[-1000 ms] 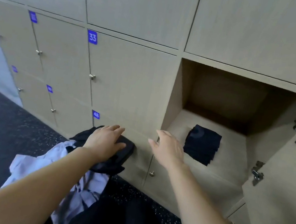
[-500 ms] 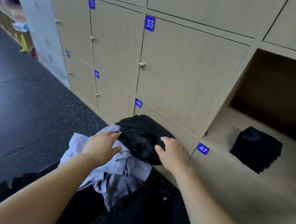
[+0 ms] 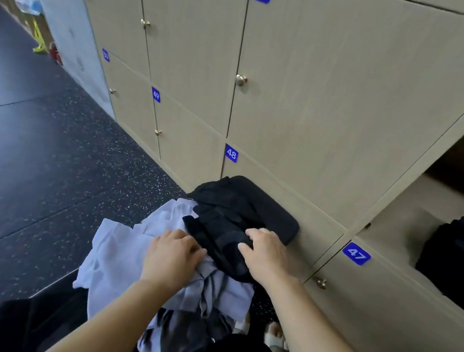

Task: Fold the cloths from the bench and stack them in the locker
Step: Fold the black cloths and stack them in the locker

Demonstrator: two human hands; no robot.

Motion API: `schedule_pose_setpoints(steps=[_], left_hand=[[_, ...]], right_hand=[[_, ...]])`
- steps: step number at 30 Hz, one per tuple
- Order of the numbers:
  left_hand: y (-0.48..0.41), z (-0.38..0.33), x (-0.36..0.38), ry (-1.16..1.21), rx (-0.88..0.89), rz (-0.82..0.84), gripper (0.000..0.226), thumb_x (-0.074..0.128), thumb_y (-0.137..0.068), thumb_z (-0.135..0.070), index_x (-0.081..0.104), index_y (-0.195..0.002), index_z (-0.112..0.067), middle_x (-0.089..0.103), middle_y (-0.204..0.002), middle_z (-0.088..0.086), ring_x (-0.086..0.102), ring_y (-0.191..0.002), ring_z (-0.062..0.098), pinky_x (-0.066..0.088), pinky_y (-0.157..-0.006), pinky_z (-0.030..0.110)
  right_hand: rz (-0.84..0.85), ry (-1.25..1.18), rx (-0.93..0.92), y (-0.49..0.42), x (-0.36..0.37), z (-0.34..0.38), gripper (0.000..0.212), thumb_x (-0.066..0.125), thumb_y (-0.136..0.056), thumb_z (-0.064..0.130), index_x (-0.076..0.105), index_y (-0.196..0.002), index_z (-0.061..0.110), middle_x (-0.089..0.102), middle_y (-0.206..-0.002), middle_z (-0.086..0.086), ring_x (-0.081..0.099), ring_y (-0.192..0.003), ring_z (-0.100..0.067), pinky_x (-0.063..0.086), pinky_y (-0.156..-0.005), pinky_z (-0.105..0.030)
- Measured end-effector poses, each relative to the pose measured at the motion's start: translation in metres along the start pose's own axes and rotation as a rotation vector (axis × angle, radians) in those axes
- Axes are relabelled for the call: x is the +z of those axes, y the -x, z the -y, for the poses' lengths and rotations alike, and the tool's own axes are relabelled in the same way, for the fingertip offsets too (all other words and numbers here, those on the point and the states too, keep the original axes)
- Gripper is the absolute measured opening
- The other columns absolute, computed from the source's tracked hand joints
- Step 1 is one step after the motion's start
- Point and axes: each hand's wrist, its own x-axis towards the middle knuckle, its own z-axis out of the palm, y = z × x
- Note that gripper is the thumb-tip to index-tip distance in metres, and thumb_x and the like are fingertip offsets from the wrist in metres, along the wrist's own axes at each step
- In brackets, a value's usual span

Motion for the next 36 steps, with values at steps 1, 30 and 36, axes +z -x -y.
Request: schedule_pose_setpoints(steps=[1, 30, 36], left_hand=[[-0.002, -0.001, 0.003, 0.025, -0.017, -0.007, 0.032, 0.053, -0.094, -0.049, 0.073, -0.093, -0.024, 0.066, -0.098, -0.002, 0.057, -0.101, 0.024, 0.040, -0.083, 0.033], [0.017, -0.083, -0.194, 1.115, 0.089, -0.076, 0.045, 0.076, -0.078, -0.008, 0.057, -0.117, -0.019, 0.059, -0.085, 0.012, 0.056, -0.078, 0.018, 0.050, -0.080, 0.032], [0.032, -0.100, -0.242, 1.039, 0.115, -0.200, 0.029, 0.064, -0.087, 0.006, 0.068, -0.111, -0.010, 0.072, -0.083, -0.003, 0.066, -0.072, 0.002, 0.051, -0.074, 0.015]], right_hand=[[0.002, 0.015, 0.004, -0.004, 0.004, 0.000, 0.033, 0.052, -0.096, 0.034, 0.059, -0.121, 0.014, 0.059, -0.119, -0.005, 0.049, -0.115, -0.025, 0.042, -0.091, -0.034], [-0.193, -1.381, -0.067, 0.072, -0.183, 0.063, 0.007, 0.065, -0.085, -0.003, 0.065, -0.082, 0.003, 0.071, -0.074, -0.012, 0.069, -0.070, -0.021, 0.058, -0.070, -0.030], [-0.343, -1.218, -0.164, 0.099, -0.228, 0.068, 0.010, 0.067, -0.087, 0.007, 0.067, -0.080, 0.014, 0.067, -0.073, 0.005, 0.062, -0.063, 0.001, 0.040, -0.049, -0.003]])
